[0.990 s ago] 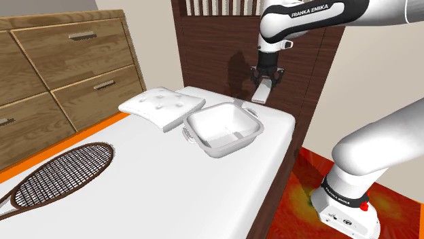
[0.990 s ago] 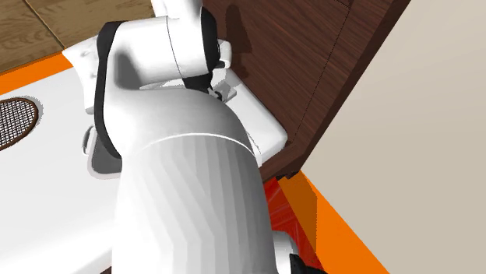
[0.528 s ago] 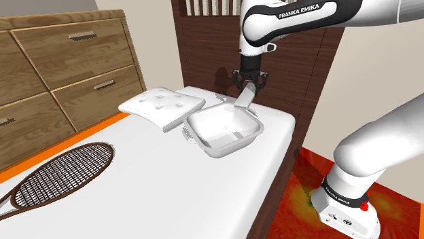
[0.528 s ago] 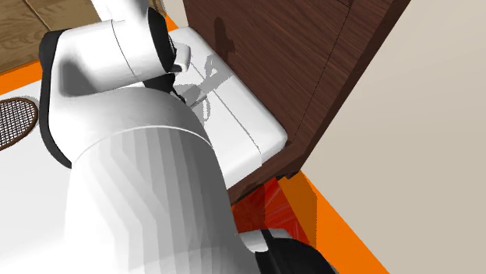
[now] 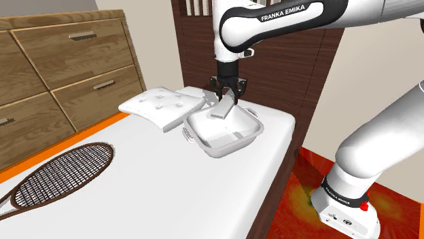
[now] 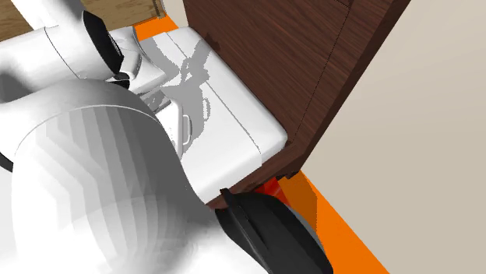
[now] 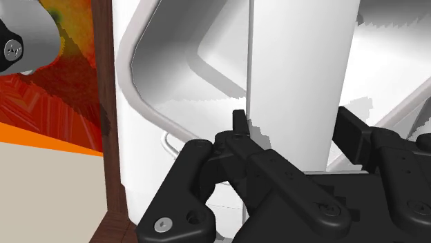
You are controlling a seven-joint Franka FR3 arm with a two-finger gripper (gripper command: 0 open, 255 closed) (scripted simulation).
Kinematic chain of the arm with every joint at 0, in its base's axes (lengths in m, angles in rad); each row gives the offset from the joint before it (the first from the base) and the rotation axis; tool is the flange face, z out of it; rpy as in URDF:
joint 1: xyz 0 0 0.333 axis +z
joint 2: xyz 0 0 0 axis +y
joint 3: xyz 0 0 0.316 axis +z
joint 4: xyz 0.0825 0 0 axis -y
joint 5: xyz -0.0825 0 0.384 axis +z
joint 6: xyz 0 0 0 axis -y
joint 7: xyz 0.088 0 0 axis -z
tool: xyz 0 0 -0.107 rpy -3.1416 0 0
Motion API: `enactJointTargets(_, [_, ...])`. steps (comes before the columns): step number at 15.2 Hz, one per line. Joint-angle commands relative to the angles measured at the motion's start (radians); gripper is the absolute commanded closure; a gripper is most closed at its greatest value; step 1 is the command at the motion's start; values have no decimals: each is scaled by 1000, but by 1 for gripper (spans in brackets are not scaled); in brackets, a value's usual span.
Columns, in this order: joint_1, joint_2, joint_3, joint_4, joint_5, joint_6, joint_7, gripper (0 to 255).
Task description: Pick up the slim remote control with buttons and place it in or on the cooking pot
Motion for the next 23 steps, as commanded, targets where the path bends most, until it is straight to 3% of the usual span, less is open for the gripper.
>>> enactJointTargets(1, [11, 47, 39, 51, -7, -3, 58, 255])
enactJointTargets(15, [15, 80, 57, -107, -11, 187, 66, 255])
enactJointTargets(23, [16, 81, 57, -111, -11, 191, 67, 255])
